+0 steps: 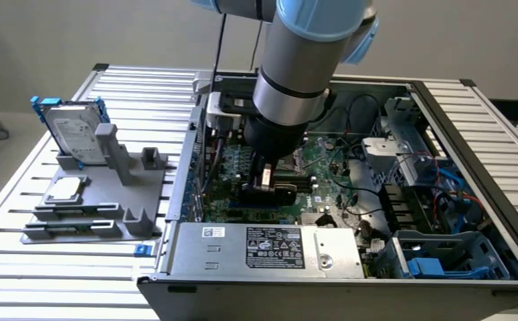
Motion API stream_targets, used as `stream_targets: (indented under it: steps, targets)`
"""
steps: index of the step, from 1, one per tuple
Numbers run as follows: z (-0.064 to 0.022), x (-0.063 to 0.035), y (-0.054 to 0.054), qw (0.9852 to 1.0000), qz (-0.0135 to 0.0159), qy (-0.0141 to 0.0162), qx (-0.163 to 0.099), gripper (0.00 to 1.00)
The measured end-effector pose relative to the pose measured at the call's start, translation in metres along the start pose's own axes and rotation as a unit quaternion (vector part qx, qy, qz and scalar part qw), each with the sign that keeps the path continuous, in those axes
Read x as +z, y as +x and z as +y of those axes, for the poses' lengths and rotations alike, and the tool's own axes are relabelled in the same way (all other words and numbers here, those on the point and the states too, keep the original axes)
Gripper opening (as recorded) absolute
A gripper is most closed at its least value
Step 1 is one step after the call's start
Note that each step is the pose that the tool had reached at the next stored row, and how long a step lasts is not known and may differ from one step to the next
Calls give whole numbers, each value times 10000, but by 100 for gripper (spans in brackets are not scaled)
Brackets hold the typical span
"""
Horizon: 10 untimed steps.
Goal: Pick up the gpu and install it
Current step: 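Insert the gpu into the slot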
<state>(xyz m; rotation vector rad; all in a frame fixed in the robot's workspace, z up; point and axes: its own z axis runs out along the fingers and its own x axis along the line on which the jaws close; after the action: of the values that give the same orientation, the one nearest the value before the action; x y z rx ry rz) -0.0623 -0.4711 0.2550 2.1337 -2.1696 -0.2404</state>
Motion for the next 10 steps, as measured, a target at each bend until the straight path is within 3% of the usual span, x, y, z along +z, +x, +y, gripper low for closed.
stream_targets:
  steps: [10]
  targets:
    - [-11, 5, 3, 10000, -5, -40, 12, 27]
